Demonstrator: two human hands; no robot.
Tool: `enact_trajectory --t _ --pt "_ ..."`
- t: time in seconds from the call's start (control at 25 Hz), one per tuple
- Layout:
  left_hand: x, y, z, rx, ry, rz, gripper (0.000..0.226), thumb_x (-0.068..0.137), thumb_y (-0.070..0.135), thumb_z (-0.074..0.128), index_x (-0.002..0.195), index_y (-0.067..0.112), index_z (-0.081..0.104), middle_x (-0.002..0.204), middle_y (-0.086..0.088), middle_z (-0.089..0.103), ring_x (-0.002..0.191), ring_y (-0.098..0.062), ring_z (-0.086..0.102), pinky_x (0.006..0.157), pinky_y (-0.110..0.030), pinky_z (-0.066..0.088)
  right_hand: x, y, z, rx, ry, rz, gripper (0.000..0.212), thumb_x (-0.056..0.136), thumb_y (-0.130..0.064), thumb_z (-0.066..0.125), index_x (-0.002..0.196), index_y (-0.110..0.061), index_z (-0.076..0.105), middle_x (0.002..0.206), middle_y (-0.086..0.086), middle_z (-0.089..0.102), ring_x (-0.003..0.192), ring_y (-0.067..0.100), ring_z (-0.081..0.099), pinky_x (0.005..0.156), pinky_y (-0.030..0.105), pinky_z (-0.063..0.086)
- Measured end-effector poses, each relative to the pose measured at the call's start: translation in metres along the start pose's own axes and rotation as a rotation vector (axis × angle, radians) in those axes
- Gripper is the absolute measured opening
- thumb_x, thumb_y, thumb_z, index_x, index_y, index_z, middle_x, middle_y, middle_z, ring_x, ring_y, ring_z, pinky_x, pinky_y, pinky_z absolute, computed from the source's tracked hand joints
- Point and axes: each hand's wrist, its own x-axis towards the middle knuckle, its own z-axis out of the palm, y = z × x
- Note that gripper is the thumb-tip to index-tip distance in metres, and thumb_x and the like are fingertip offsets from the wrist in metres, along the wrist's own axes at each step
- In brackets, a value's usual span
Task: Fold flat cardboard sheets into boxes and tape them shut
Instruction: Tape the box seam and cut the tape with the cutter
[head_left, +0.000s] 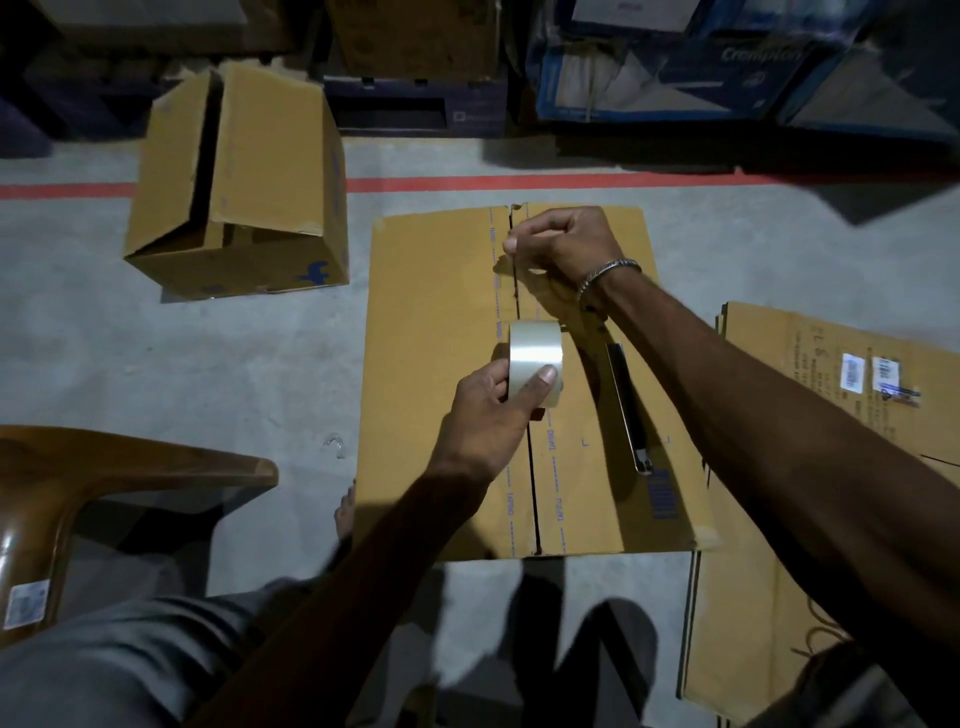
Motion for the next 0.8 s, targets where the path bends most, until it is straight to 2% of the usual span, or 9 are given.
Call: enact_trajectory --t 0.12,0.24,0.36,0.48,0.6,0.68,0.8 --pt "0.0 -0.001 0.001 0.03 -0.028 -0.015 0.035 0.095 0.051 0.069 0.115 0.022 0.075 0.103 0.004 0.08 0.104 -0.016 0.074 0.105 -0.05 0.054 0.024 -0.003 -0.007 0.088 0.056 0.015 0.022 0.079 -0.003 0.085 0.097 0.006 0.076 0.095 0.01 0.078 0.079 0.017 0.077 0.072 0.029 0.063" --pt "0.0 -0.009 0.003 0.033 -0.046 -0.005 0.039 0.096 0.048 0.07 0.123 0.02 0.074 0.107 0.006 0.08 0.106 -0.012 0.074 0.107 -0.047 0.053 0.058 -0.007 -0.016 0.001 0.063 -0.022 0.023 0.079 -0.008 0.087 0.096 0.004 0.077 0.096 0.01 0.078 0.083 0.018 0.077 0.077 0.033 0.064" --pt "0.004 -0.009 0.001 0.009 -0.034 0.001 0.044 0.094 0.049 0.072 0.13 0.024 0.07 0.113 0.009 0.078 0.109 -0.01 0.073 0.108 -0.043 0.052 0.084 -0.011 -0.014 -0.157 0.031 -0.095 0.024 0.079 -0.014 0.087 0.096 0.0 0.078 0.099 0.001 0.077 0.09 0.006 0.074 0.08 0.023 0.061" --pt "0.009 -0.006 -0.002 0.017 -0.017 0.011 0.03 0.096 0.047 0.07 0.123 0.032 0.07 0.112 0.013 0.078 0.106 -0.005 0.073 0.105 -0.037 0.054 0.103 -0.008 -0.008 -0.21 0.014 -0.122 0.022 0.079 -0.016 0.087 0.095 -0.004 0.078 0.096 0.001 0.077 0.086 0.005 0.073 0.072 0.017 0.056" --pt "0.008 -0.006 -0.001 -0.003 -0.013 -0.028 0.037 0.095 0.045 0.07 0.125 0.024 0.071 0.11 0.009 0.079 0.102 -0.005 0.074 0.1 -0.034 0.058 0.121 -0.007 -0.005 -0.183 0.049 -0.113 0.018 0.082 -0.015 0.085 0.095 -0.005 0.076 0.094 0.004 0.078 0.086 0.012 0.074 0.067 0.016 0.054" --pt "0.008 -0.01 -0.001 0.023 -0.023 -0.021 0.04 0.093 0.047 0.071 0.124 0.021 0.072 0.108 0.008 0.08 0.101 -0.007 0.075 0.099 -0.035 0.059 0.131 -0.008 -0.007 -0.19 0.043 -0.104 0.017 0.084 -0.016 0.084 0.095 -0.006 0.076 0.093 0.004 0.077 0.082 0.01 0.074 0.066 0.015 0.054" --pt "0.008 -0.011 -0.002 0.033 -0.009 -0.019 0.038 0.096 0.042 0.07 0.125 0.016 0.074 0.108 0.005 0.08 0.102 -0.009 0.075 0.098 -0.035 0.059 0.142 -0.005 -0.006 -0.213 0.006 -0.069 0.021 0.083 -0.02 0.086 0.096 -0.007 0.076 0.089 0.0 0.078 0.082 0.01 0.075 0.068 0.022 0.059"
